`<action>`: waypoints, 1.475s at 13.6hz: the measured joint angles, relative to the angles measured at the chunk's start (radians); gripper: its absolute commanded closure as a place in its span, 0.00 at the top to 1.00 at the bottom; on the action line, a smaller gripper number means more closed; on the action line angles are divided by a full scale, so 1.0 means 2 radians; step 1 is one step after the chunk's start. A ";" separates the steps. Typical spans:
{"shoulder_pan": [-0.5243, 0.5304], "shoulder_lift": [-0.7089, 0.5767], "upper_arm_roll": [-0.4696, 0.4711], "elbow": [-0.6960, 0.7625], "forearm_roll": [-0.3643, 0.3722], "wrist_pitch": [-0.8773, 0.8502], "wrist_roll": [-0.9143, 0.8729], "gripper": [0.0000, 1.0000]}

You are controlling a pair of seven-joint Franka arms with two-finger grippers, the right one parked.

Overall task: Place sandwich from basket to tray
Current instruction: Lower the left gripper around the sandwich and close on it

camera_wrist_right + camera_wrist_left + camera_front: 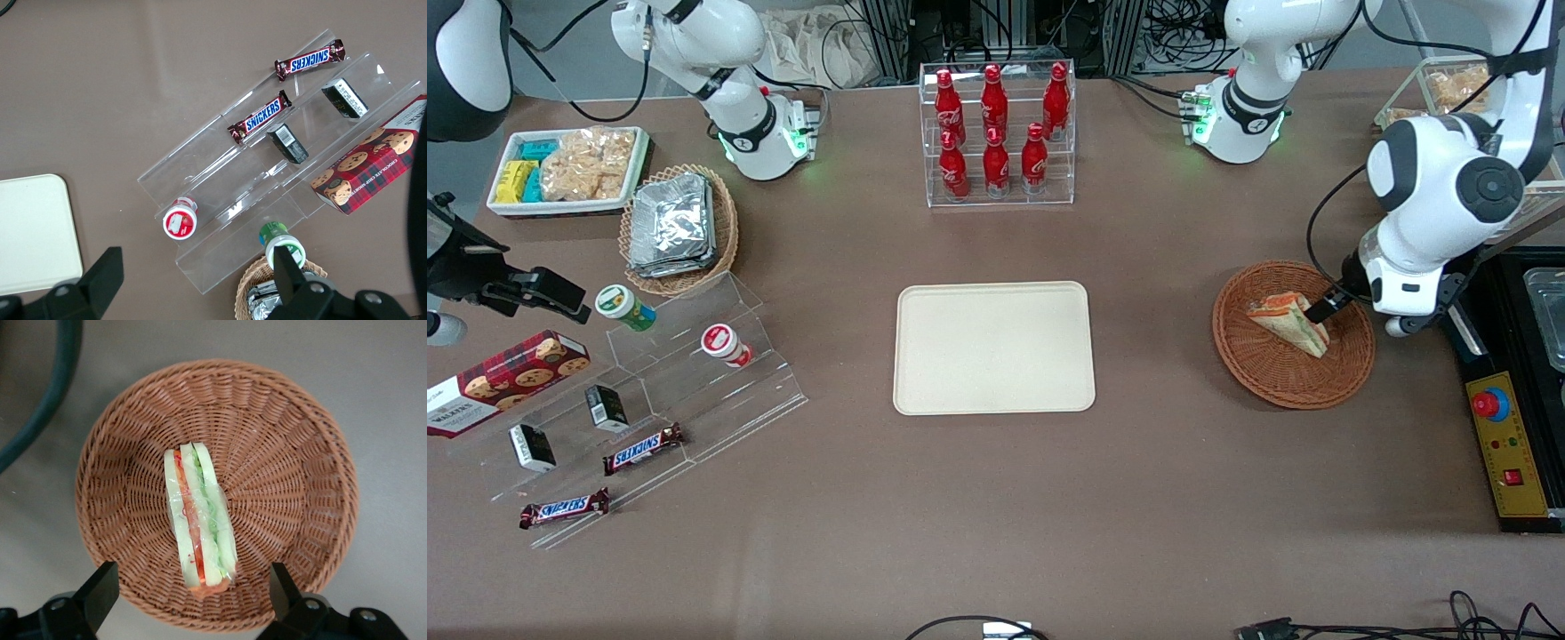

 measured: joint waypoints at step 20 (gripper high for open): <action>-0.005 0.073 -0.001 -0.071 0.030 0.153 -0.069 0.21</action>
